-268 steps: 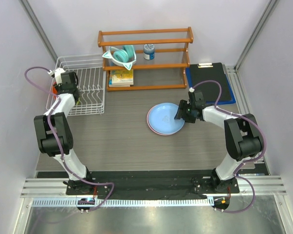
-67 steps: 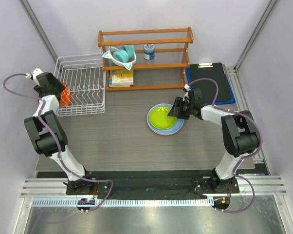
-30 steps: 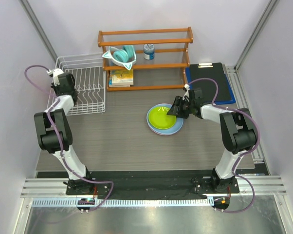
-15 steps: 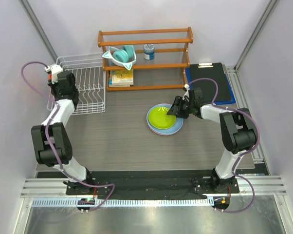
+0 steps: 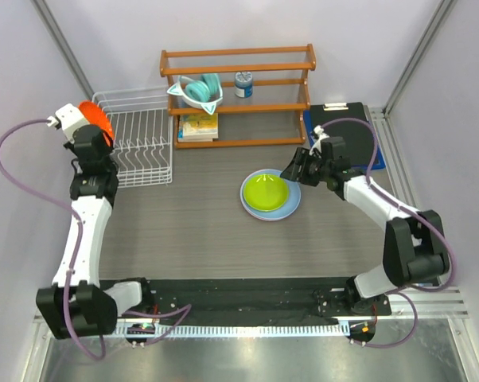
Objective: Unload the plates from the dish rack
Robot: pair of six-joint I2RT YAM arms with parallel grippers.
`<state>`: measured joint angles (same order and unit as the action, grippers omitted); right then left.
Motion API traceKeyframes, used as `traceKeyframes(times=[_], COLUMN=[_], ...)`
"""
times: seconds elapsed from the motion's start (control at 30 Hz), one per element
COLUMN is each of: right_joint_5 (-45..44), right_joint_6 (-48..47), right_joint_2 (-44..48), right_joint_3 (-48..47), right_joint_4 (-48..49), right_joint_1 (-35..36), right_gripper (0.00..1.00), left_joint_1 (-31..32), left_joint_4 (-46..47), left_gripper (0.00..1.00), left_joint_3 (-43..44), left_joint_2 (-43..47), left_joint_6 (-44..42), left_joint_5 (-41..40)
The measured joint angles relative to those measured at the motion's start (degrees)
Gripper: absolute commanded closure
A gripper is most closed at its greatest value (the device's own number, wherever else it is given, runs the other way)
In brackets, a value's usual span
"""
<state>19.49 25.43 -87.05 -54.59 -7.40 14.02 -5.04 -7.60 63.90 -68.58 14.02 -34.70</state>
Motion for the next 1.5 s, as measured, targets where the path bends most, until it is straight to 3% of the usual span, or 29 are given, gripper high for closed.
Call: traceKeyframes(times=[0.2, 0.4, 0.57, 0.77, 1.0, 1.5], right_joint_5=[-0.28, 0.11, 0.44, 1.05, 1.11, 0.52], right_joint_6=[0.61, 2.25, 4.70, 7.19, 8.61, 9.03], right_joint_2=[9.77, 15.96, 15.13, 10.71, 4.31, -1.27], right_joint_3=[1.75, 2.75, 2.82, 2.78, 1.55, -2.19], right_joint_4=[-1.77, -1.99, 0.17, 5.09, 8.55, 11.39], right_joint_1=[0.90, 5.07, 11.47, 16.50, 20.20, 23.39], right_gripper=[0.41, 0.39, 0.39, 0.38, 0.38, 0.41], left_joint_1=[0.15, 0.15, 0.61, 4.22, 11.02, 23.19], left_joint_4=[-3.91, -6.88, -5.81, -3.58, -0.09, 2.32], left_gripper=[1.00, 1.00, 1.00, 1.00, 1.00, 1.00], left_joint_3=[-7.69, -14.60, -19.50, -25.44, -29.57, -30.93], left_joint_2=[11.23, 16.31, 18.05, 18.75, 18.97, 16.72], left_joint_6=[9.03, 16.26, 22.73, 28.24, 31.52, 31.82], left_joint_5=[12.35, 26.56, 39.89, 49.22, 53.37, 49.83])
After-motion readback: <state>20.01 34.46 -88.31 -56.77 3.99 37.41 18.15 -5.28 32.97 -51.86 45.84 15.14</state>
